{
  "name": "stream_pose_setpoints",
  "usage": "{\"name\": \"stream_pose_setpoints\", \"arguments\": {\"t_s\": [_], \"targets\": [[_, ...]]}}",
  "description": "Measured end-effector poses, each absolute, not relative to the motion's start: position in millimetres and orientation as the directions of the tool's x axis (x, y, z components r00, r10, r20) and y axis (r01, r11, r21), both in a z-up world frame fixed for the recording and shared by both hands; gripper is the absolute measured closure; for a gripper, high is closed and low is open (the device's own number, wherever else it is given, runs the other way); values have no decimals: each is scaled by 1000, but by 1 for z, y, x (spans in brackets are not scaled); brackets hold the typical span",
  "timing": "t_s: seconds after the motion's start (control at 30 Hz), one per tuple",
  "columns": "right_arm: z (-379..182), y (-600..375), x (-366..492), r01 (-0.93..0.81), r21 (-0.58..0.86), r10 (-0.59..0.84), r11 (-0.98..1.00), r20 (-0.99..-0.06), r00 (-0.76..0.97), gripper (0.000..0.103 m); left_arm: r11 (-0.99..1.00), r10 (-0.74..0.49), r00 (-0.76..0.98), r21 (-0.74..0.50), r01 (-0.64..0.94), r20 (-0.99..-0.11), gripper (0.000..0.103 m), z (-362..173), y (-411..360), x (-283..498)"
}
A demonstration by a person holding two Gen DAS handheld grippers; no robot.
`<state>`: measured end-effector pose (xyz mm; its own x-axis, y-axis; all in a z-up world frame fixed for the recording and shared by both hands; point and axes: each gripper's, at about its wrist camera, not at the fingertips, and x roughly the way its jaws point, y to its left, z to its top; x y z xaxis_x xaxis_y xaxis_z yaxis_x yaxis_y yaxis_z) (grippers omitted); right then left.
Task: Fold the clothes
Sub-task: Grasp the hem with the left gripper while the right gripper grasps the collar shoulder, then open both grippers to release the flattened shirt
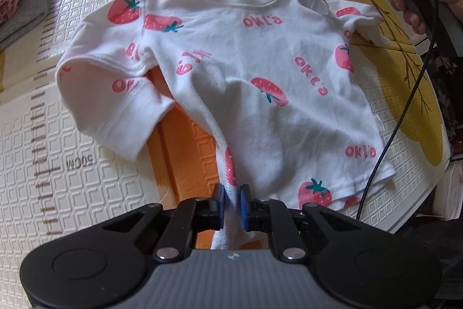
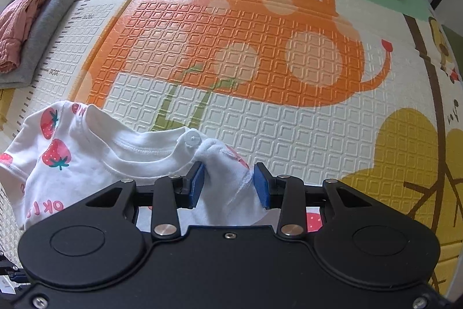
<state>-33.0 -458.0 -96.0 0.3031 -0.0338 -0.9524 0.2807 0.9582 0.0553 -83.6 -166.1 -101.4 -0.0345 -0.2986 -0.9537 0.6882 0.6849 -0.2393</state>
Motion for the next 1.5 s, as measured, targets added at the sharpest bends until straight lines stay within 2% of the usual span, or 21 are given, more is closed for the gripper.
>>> {"name": "stream_pose_setpoints", "arguments": {"t_s": [0.1,0.2,0.57,0.67,0.93,1.0,1.2,1.5], "targets": [[-98,-459,-31,278,46,-41,960,-953,299,85,689,-294,-35,-237,685,-955,91,-102,-164,-86],[-97,-462,-30,290,55,-37,956,-952,304,89,691,-284,-37,-232,684,-958,91,-102,-164,-88],[-98,-465,-24,306,28,-69,952,-951,300,94,698,-258,-50,-222,681,-965,90,-105,-153,-96],[-95,-464,-26,300,34,-63,953,-949,309,91,701,-269,-36,-222,678,-962,85,-103,-154,-95],[-76,-463,-40,316,75,-38,946,-941,336,87,697,-273,28,-178,694,-962,59,-89,-158,-85],[-70,-463,-45,321,84,-33,944,-938,344,72,701,-266,50,-157,696,-963,51,-85,-159,-83],[-48,-467,-63,331,93,-46,939,-920,390,70,698,-282,99,-133,703,-954,45,-70,-167,-78],[-38,-501,-108,433,70,-108,899,-921,374,70,657,-315,147,-104,747,-938,41,-56,-200,-73]]}}
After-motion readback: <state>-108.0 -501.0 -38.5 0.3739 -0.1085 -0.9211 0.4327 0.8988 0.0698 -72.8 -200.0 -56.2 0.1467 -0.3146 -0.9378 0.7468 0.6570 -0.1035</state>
